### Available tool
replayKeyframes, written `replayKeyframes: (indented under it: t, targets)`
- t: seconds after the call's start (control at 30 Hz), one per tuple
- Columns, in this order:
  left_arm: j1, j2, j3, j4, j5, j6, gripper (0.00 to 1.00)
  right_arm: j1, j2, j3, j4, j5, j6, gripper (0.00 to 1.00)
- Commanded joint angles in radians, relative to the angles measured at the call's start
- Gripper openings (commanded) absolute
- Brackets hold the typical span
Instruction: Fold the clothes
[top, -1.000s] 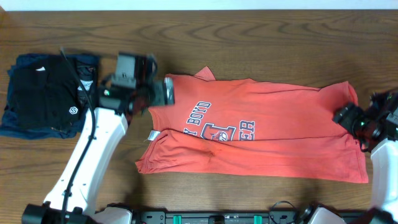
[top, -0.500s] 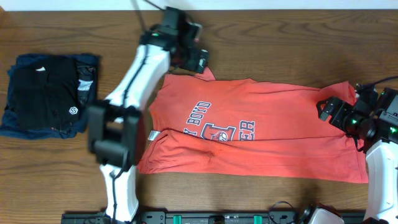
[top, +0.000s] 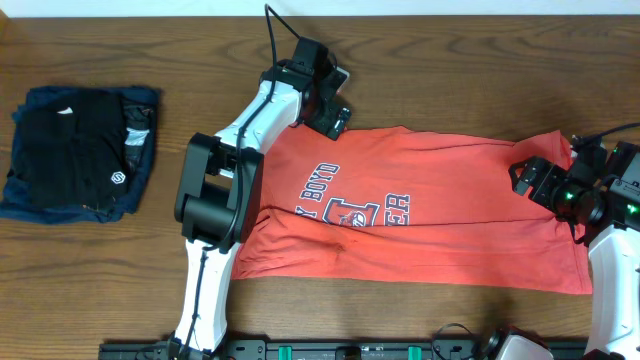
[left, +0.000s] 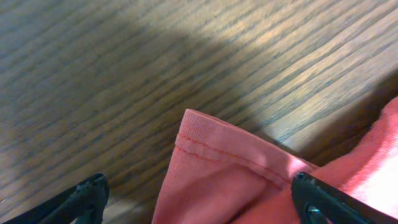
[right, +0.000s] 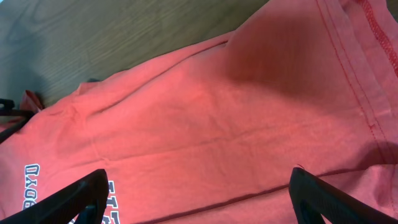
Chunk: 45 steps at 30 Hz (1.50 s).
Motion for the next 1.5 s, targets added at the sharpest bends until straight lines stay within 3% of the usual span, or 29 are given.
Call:
replayKeyframes:
  t: [0.0,0.07,0.17,0.33,0.47,0.73,0.93,1.2,1.47]
  targets:
    - [0.0,0.029,0.024,-0.004,-0.015,0.017,0.88,0.01,0.006,0.0,-0.001,-0.005,-0.018,0.91]
    - [-0.003,0.033,0.024,-0.011,-0.015,0.017,0.72,0.01,0.006,0.0,-0.001,-0.005,-0.018,0.9]
    - [-0.005,0.033,0.024,-0.02,-0.015,0.017,0.35,0.01,0.006,0.0,0.0,-0.005,-0.018,0.88]
    - [-0.005,0.031,0.024,-0.054,-0.016,0.016,0.07,0.01,0.006,0.0,-0.001,0.035,-0.016,0.86]
    - [0.009,-0.019,0.026,-0.059,-0.015,-0.041,0.06,0.01,0.019,0.0,-0.001,0.142,0.019,0.81]
    - [0.04,-0.172,0.028,-0.001,-0.014,-0.154,0.06,0.01,0.144,0.001,0.035,0.249,0.053,0.8]
    - [0.041,-0.208,0.028,-0.014,-0.015,-0.177,0.06,0.01,0.252,0.002,0.204,0.261,0.055,0.79]
    - [0.041,-0.208,0.027,-0.127,-0.015,-0.249,0.06,0.01,0.36,0.014,0.518,0.301,0.061,0.83]
    - [0.041,-0.227,0.027,-0.296,-0.015,-0.299,0.06,0.01,0.557,0.143,0.554,0.302,0.061,0.78]
